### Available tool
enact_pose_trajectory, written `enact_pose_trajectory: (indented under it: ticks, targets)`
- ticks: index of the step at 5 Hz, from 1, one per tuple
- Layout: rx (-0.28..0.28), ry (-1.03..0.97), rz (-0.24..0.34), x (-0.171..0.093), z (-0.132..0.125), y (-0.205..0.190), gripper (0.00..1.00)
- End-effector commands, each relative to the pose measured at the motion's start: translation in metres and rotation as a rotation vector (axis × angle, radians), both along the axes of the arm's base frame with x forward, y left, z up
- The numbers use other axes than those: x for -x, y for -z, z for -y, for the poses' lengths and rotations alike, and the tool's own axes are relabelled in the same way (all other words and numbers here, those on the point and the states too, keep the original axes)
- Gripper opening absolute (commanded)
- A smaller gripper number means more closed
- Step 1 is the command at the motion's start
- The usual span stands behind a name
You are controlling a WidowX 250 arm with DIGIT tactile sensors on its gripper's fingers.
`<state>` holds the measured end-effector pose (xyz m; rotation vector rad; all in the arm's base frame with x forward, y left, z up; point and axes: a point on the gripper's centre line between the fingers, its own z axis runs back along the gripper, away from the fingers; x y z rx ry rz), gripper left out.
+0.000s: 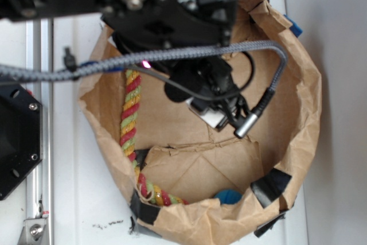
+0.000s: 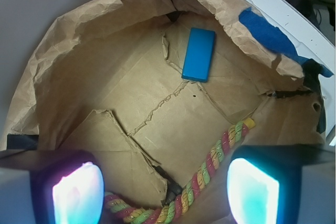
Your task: Grab the blue block.
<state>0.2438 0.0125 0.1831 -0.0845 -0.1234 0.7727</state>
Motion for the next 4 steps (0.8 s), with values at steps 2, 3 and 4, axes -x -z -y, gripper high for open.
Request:
enact_pose_trajectory:
  ticks: [2,3,4]
  targets:
    - [-0.031,-0.069,-0.001,-0.001,-0.028,0.023,1.0]
    - [-0.062,-0.114,-0.04,-0.009,-0.039,0.056,1.0]
    - [-0.088,-0.145,-0.063,-0.015,-0.043,0.075,1.0]
